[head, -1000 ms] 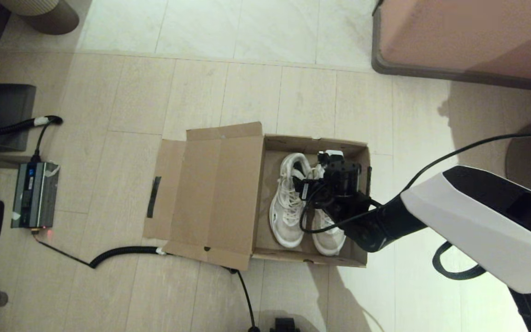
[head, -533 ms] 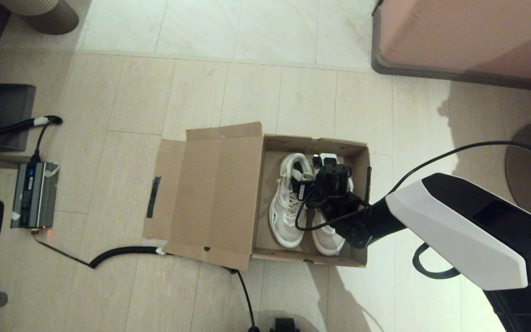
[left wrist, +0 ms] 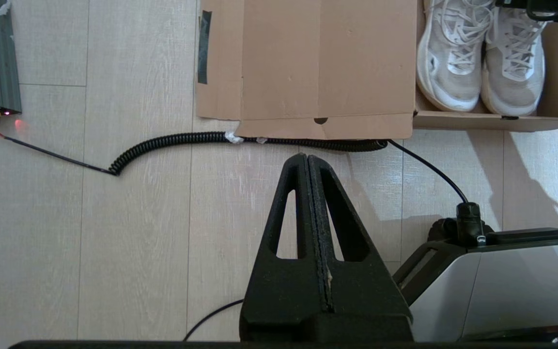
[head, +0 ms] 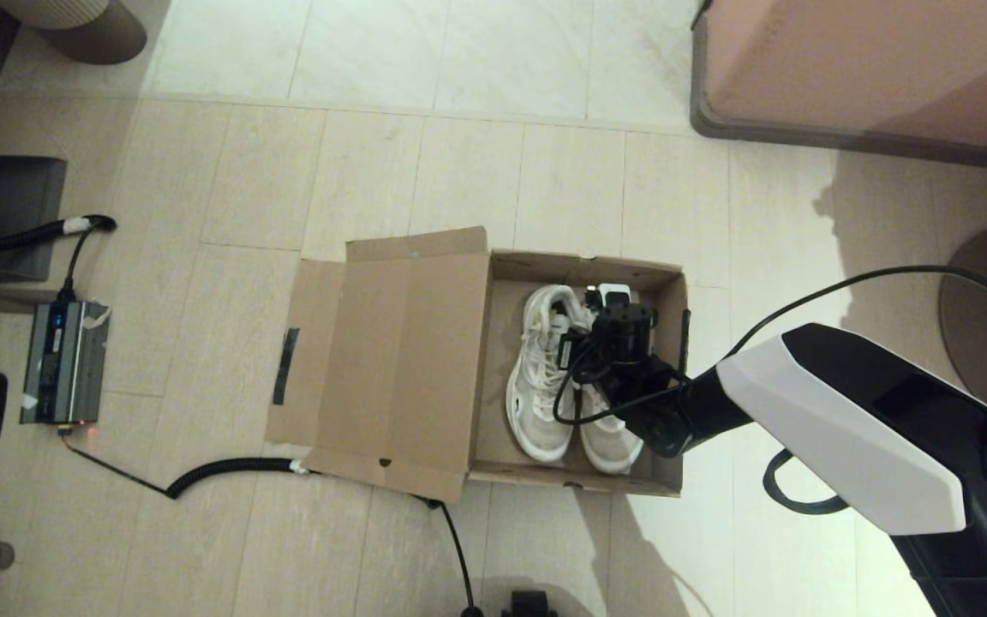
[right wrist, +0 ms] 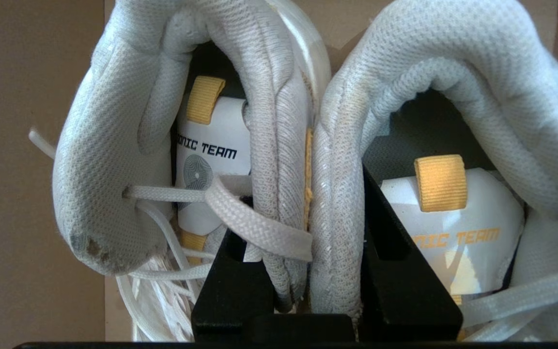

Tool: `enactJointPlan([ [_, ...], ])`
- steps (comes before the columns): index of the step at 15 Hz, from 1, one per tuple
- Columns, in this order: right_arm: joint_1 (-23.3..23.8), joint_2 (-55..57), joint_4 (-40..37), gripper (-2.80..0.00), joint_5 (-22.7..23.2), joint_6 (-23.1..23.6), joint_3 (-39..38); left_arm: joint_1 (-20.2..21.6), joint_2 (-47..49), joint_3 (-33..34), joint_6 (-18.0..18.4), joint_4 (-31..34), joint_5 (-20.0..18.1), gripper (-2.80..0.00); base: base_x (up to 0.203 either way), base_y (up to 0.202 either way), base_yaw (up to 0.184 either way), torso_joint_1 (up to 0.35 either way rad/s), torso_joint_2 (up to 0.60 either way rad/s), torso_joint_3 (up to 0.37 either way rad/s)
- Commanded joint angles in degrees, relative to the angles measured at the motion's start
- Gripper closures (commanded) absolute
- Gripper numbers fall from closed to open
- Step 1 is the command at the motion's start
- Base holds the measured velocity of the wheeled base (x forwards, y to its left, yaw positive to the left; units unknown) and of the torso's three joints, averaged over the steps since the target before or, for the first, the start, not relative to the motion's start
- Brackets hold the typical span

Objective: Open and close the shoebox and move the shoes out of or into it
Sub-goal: Put the shoes out of the shoe box

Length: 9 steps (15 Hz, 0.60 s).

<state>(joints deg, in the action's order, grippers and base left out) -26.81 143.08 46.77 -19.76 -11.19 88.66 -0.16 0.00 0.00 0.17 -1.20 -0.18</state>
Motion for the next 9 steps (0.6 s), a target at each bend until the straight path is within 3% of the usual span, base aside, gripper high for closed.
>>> enactJointPlan([
  [1,0.19,-0.14,0.25,0.0,-0.31,-0.14,-0.42,-0.02,0.04,0.44,0.01,0.01,0.01,0.0,0.0,0.0,0.0,0.0,0.0,0.0],
  [4,0.08,-5.91,-1.67,0.0,-1.13,-0.08,-2.02,-0.02,0.09,0.41,0.01,-0.03,0.01,0.0,0.0,0.0,0.0,0.0,0.0,0.0],
  [9,-0.37,-19.01,-11.66,0.0,-1.58,-0.66,-2.38,-0.02,0.09,0.44,0.01,-0.03,0.01,0.0,0.0,0.0,0.0,0.0,0.0,0.0],
])
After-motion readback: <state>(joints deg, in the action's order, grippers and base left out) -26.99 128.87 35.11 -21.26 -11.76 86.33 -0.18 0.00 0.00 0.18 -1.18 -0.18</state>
